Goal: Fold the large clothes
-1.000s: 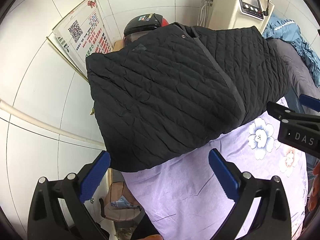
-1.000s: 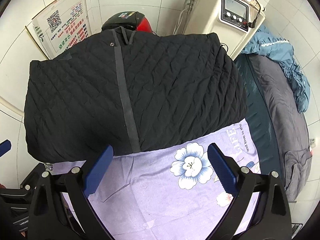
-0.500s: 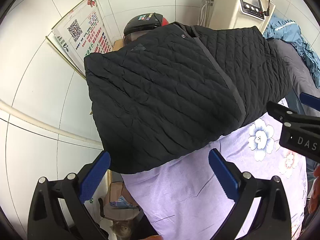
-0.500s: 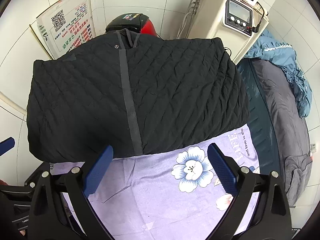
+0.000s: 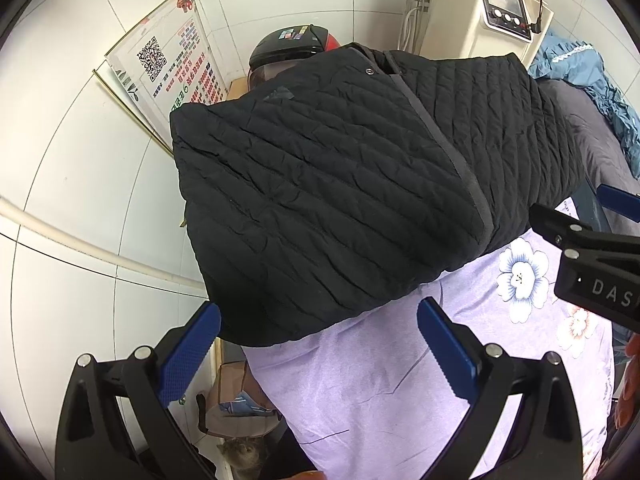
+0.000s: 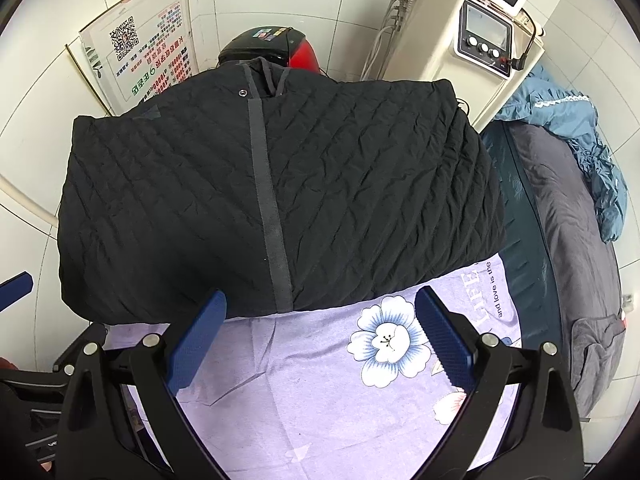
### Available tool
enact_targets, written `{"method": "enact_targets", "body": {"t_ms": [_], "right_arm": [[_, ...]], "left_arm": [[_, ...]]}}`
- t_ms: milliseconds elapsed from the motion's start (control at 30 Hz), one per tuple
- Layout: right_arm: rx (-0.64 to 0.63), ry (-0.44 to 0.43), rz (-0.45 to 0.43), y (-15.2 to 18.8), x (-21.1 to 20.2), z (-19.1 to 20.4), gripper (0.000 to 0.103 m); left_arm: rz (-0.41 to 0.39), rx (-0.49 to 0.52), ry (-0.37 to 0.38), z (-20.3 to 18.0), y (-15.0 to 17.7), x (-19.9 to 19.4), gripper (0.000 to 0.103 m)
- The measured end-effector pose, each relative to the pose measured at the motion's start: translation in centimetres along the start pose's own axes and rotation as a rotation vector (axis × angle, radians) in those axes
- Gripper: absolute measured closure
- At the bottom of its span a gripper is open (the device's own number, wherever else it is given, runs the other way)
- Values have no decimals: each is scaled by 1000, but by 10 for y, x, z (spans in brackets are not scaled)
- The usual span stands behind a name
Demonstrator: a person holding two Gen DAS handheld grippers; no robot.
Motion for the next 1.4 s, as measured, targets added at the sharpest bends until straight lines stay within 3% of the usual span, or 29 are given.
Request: {"method": "enact_targets", "body": {"t_ms": [1400], "right_arm": [[-6,-13,-12,-2,-3,6,9]], "left_arm": [[-24,-36,10,7,0,-3,6]]}}
Point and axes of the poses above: each gripper's, at about its wrist camera, not at the fingertips, and x roughly the way its jaws point, z to its left, y to its underside, the point moved 2 cm from there along x, roughly the way its jaws point, and after that the axes turned 11 degrees about y, right-handed, at the moved point
